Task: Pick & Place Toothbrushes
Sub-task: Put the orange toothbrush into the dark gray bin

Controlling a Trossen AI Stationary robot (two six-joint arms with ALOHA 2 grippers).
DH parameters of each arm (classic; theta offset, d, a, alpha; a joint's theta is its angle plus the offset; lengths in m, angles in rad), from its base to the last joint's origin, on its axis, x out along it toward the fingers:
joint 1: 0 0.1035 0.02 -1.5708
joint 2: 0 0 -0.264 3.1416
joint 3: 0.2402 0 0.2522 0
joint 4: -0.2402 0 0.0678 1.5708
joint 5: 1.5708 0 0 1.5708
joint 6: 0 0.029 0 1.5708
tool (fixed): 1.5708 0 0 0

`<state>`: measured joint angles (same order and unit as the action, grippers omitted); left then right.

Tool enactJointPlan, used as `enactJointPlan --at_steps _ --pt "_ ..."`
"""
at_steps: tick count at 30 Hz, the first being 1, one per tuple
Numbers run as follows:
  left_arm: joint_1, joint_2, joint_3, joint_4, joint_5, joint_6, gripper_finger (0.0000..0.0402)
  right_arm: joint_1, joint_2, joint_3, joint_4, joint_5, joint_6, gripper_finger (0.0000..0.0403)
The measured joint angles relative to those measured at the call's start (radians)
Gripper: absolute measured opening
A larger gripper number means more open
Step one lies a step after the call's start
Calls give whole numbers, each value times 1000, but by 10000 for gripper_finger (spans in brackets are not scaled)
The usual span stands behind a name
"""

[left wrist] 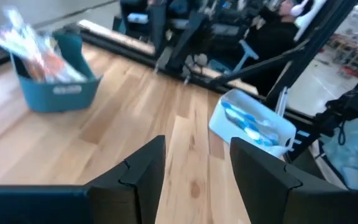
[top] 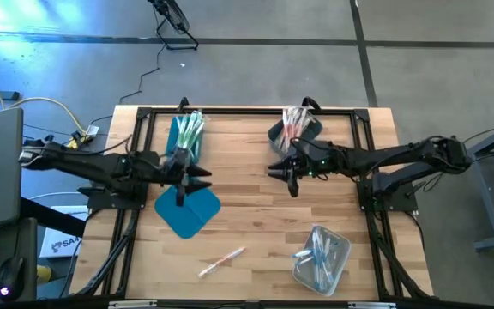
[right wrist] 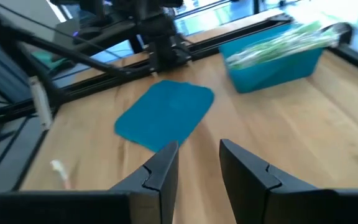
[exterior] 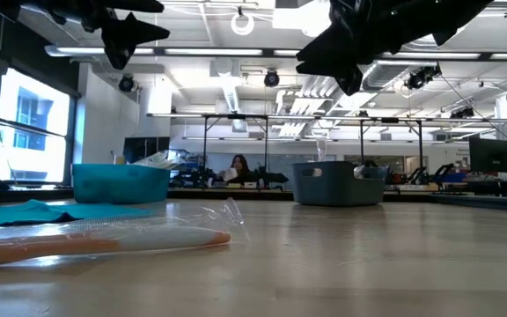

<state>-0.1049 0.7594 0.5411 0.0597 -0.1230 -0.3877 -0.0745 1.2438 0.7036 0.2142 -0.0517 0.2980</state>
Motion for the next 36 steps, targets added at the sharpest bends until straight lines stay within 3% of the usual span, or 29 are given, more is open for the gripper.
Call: enactJointPlan --at_steps 10,24,31,36 --pt "-245 167 0 35 -203 -180 177 119 0 0 0 85 45 110" --pt "-446 404 5 376 -214 -252 177 196 0 0 0 87 45 110" --pt "-507 499 123 372 -213 -246 177 195 0 0 0 87 45 110" --pt "-536 587 260 229 -213 -276 177 195 0 0 0 87 41 110"
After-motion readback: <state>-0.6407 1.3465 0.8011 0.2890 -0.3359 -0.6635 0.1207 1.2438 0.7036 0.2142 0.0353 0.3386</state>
